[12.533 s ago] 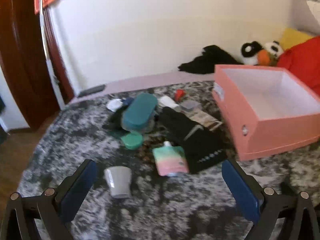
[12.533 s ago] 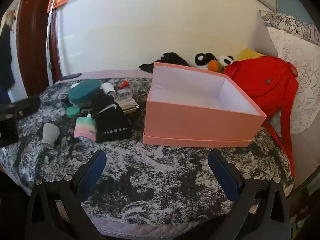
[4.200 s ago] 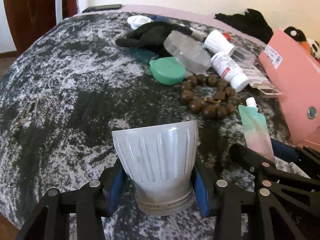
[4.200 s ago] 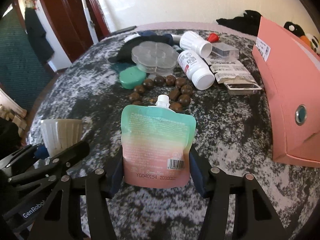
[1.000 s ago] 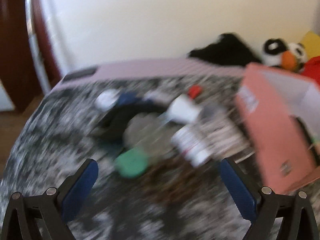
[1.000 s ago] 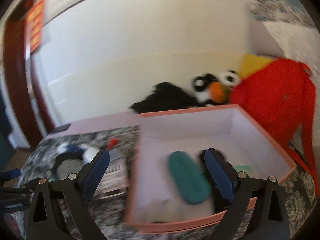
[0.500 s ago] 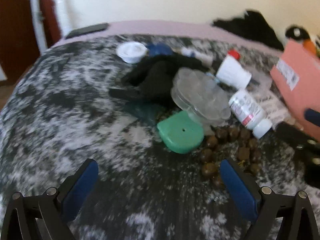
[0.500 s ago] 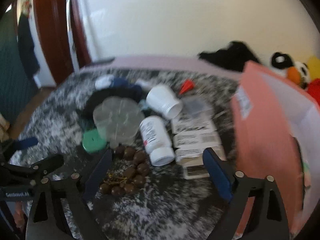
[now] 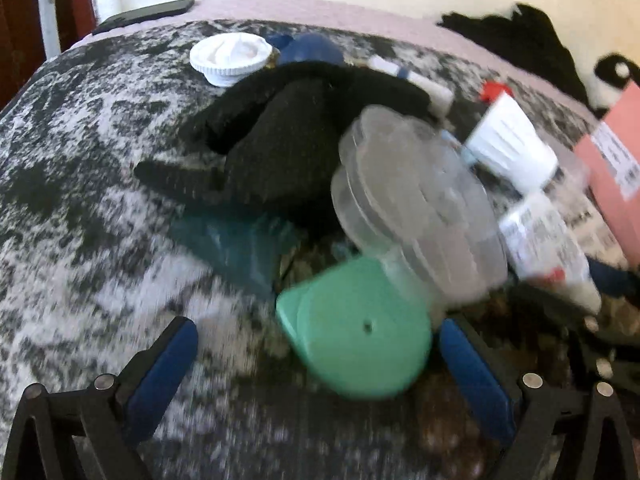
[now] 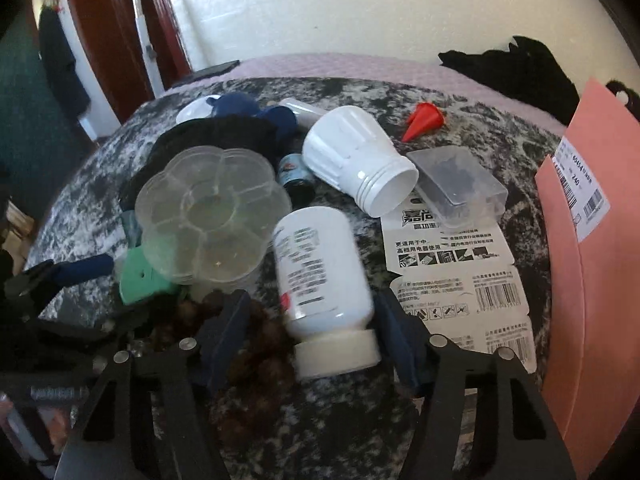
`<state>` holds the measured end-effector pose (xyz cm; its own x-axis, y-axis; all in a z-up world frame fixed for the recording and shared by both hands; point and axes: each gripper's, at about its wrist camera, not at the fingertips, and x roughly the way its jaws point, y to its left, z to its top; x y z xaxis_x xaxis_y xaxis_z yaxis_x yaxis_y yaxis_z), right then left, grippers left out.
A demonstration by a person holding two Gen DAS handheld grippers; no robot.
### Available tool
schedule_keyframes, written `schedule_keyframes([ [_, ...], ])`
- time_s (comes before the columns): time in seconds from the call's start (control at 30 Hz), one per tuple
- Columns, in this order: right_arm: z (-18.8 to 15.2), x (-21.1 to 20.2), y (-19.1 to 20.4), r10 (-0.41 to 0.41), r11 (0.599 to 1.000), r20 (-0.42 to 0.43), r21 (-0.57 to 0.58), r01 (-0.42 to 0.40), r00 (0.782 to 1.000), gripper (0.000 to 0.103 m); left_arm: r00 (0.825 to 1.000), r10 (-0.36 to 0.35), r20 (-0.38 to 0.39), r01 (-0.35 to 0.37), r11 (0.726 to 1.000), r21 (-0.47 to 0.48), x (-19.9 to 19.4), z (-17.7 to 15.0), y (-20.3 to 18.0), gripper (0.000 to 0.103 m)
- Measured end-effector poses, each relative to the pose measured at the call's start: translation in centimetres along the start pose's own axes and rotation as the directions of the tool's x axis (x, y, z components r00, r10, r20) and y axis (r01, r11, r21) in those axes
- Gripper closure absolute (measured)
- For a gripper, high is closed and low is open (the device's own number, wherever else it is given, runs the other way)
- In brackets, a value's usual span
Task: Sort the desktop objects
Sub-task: 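Grasp the mint tape measure with left tool while right tool grasps the pill bottle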
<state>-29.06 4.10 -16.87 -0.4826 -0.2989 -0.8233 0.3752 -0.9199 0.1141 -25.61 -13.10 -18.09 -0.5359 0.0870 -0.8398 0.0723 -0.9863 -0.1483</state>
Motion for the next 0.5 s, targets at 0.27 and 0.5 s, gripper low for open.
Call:
schedule_keyframes([
  [0.27, -0.3, 0.4, -0.1, -0.043, 0.997, 0.012, -0.057, 0.044, 0.999, 0.057, 0.997, 0.07, 0.029, -0.073, 0.991, 0.113, 0.2, -0.7, -0.7, 0.031],
  [0.5, -1.7, -2.0, 0.8, -0.012, 0.999, 0.027, -0.036, 0.012, 1.0, 0.057, 0.999, 0.044, 0.014, -0.045, 0.999, 0.028, -2.7, -2.2, 1.7, 0.038],
])
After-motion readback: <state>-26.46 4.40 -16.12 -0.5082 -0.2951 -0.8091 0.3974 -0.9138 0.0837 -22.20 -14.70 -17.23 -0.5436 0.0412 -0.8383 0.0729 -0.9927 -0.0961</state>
